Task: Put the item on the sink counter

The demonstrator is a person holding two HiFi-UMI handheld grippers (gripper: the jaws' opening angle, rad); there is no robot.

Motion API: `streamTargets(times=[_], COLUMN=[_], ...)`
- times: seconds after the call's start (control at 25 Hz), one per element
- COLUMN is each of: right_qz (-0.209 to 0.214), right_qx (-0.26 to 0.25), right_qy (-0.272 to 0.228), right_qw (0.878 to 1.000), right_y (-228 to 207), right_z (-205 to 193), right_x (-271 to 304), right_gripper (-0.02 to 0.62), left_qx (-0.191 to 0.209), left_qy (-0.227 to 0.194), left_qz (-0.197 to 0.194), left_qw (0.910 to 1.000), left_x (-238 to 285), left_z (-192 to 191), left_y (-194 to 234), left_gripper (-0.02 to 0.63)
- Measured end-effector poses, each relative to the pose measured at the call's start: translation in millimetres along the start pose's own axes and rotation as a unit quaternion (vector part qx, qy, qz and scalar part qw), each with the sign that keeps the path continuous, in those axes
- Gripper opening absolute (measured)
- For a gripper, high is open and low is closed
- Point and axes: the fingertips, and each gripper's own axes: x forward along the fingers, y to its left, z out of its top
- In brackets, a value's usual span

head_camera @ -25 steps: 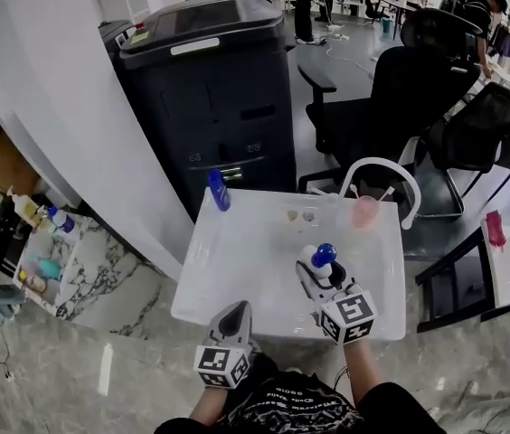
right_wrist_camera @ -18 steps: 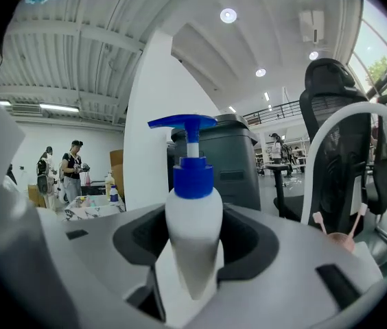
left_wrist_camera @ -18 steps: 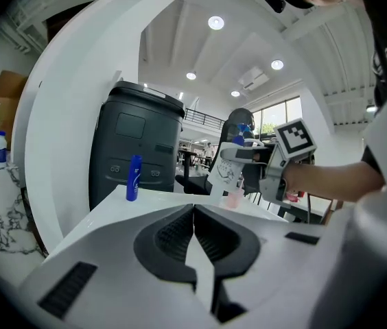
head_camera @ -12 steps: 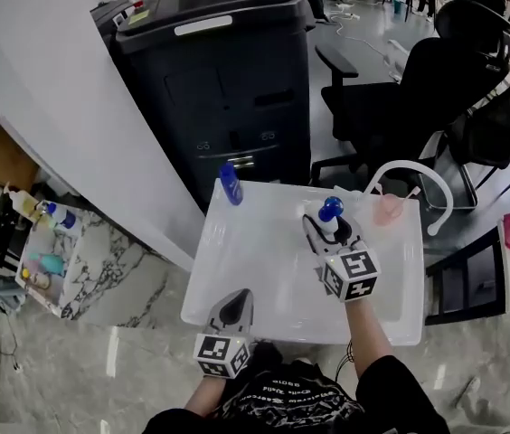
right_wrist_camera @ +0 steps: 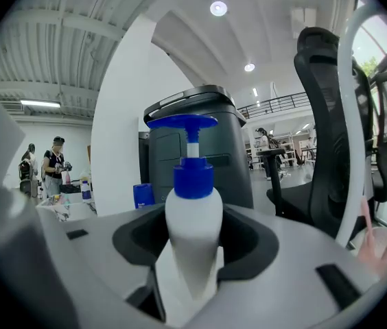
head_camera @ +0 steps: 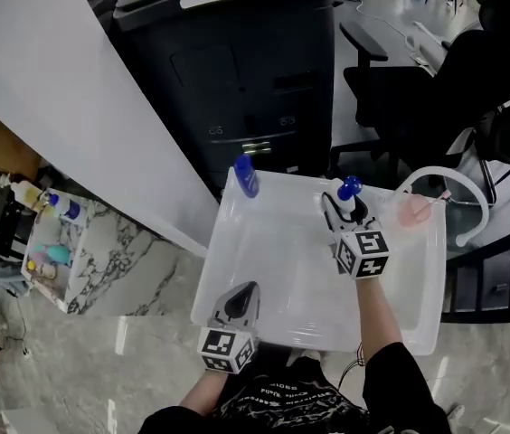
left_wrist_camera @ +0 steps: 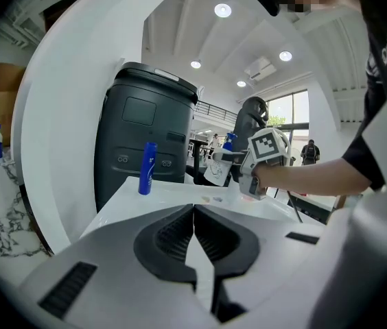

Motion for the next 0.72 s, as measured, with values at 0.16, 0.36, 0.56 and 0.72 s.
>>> streamTargets(times=[0.16,0.36,0.56,0.72], right_qz=[-0.012,-0.021,-0.013,-0.02], right_qx=[-0.006,-0.005,-0.017,-0.019], right_qy=[0.015,0.04,0.055,0.069], right_qw=[1.0,0.999,0.998,0.997], right_y=[-12,-23,-30,-39], right_z=[-16,-47,-67,-82], right_x=[21,38,48,51], right_gripper=[0.202,0.202,0.202,0.202], left_qx=[0.001,-0.002,-0.002,-0.002], left_qy=[0.011,0.024,0.033,0.04], left_qz=[0.002,0.008,0.013,0.016], left_qw=[0.9999,0.9997,0.9994,0.9991], left_x=[8,11,14,16], left_z=[-3,-10,-16,-20], left_y=[10,24,33,38], left_gripper=[0.008,0.008,0.008,0.008])
